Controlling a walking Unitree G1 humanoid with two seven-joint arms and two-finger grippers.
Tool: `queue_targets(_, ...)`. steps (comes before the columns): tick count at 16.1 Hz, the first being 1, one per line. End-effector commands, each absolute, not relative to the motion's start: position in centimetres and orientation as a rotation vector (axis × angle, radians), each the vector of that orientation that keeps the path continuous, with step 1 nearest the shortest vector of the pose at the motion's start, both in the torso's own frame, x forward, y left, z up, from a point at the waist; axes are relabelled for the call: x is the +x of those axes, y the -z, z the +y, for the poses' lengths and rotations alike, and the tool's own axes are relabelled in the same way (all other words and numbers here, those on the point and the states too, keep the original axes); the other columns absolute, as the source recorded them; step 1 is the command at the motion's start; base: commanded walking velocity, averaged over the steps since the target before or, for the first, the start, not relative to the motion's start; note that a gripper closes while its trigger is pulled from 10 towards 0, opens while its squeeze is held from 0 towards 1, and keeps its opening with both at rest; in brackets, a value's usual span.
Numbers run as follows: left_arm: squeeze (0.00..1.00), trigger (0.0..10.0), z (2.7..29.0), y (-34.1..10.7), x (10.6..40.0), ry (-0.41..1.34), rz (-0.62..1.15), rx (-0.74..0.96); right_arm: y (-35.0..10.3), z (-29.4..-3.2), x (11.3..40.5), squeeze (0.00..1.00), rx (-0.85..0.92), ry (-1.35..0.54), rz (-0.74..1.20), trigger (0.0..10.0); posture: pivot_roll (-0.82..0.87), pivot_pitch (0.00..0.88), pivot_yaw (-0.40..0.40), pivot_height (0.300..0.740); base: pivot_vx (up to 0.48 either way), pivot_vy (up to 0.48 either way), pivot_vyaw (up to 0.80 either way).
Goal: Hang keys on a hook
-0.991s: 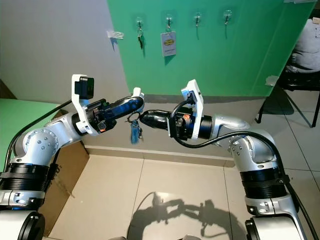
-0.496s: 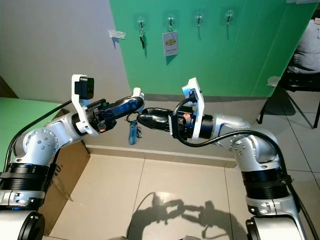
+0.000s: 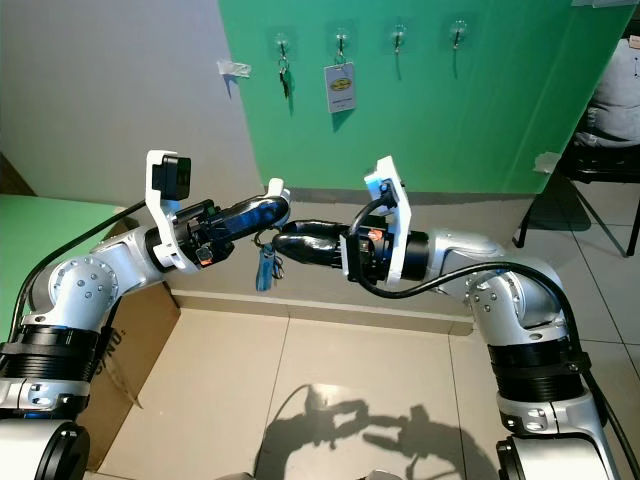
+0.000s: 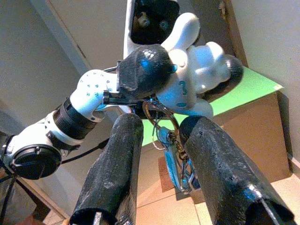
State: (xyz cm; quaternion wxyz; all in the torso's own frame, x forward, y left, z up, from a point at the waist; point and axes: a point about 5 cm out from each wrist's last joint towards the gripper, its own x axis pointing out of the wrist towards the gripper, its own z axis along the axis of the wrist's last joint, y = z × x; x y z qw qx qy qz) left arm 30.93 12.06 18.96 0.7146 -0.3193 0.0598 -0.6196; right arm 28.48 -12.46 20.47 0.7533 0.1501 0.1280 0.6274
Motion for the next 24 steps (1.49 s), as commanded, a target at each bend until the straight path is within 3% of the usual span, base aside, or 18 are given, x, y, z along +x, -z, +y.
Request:
queue_targets(1,0.0,0.0,11.9,-19.5,31.2,1.388,0.136,-0.682,-20.6,-11.9,28.2,0.0,0.326,-1.395,0.277,10.0,-0.24,0.0,0.099,0.74,0.0,0.0,0.0)
queue_targets(12,0.0,0.0,11.6,-19.8,31.2,1.406,0.126,-0.687,-20.5,-10.9,28.8,0.0,0.318,-1.385,0.254,10.0,-0.24,0.0,0.097,0.74,0.0,0.0,0.0)
queue_targets(24,0.0,0.0,11.6,-19.8,31.0,1.409,0.125,-0.686,-19.7,-12.0,29.1,0.0,0.325,-1.357,0.287,10.0,-0.24,0.0,0.092,0.74,0.0,0.0,0.0)
